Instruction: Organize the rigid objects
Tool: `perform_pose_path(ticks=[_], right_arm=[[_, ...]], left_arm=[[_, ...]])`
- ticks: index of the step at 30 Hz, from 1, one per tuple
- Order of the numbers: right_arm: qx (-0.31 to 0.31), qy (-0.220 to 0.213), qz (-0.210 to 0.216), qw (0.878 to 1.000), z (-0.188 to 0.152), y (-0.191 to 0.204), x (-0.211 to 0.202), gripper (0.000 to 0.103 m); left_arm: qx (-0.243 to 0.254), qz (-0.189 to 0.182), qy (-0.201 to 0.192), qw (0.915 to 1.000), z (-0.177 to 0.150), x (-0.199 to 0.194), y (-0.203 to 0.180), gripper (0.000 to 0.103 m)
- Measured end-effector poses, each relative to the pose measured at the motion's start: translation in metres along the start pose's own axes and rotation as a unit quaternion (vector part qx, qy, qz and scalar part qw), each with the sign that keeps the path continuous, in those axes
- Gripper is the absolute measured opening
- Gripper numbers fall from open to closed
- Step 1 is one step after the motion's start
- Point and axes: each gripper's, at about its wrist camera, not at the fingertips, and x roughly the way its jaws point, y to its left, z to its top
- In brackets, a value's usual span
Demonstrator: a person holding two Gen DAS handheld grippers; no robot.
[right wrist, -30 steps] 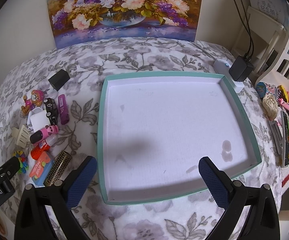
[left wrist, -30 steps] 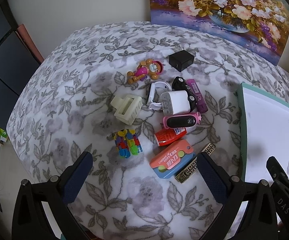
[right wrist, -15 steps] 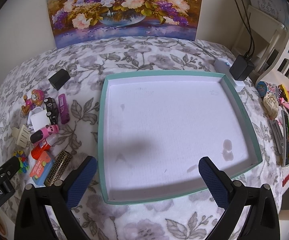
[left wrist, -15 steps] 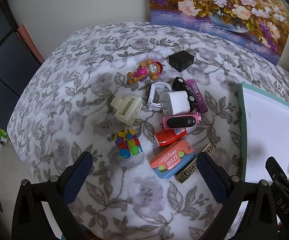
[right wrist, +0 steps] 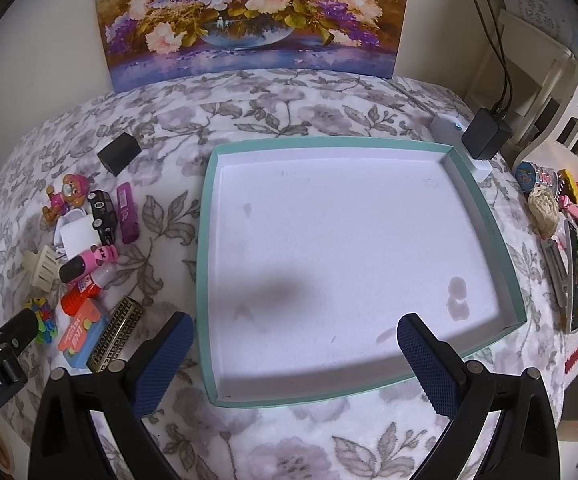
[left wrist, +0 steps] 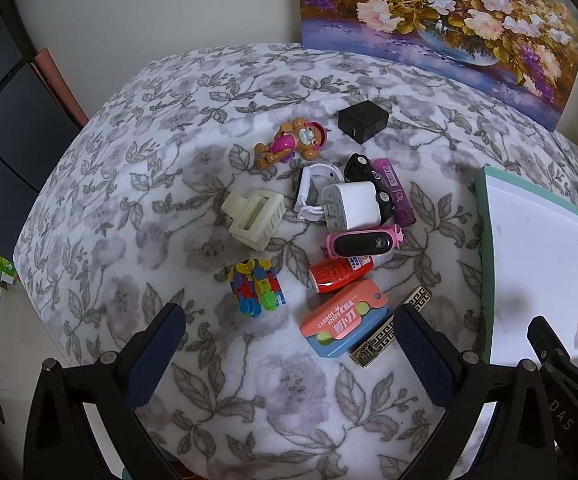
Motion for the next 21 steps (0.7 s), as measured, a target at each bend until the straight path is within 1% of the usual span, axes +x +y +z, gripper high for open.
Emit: perform_pose_path(ticks=[21], right_arm=[[-0.011, 0.0, -0.002, 1.0, -0.0017, 0.0048, 0.0021, 0.103]], left_arm=[[-0.011, -0.003, 0.004, 0.9999, 0.0003, 0.0026, 0.0048, 0.103]])
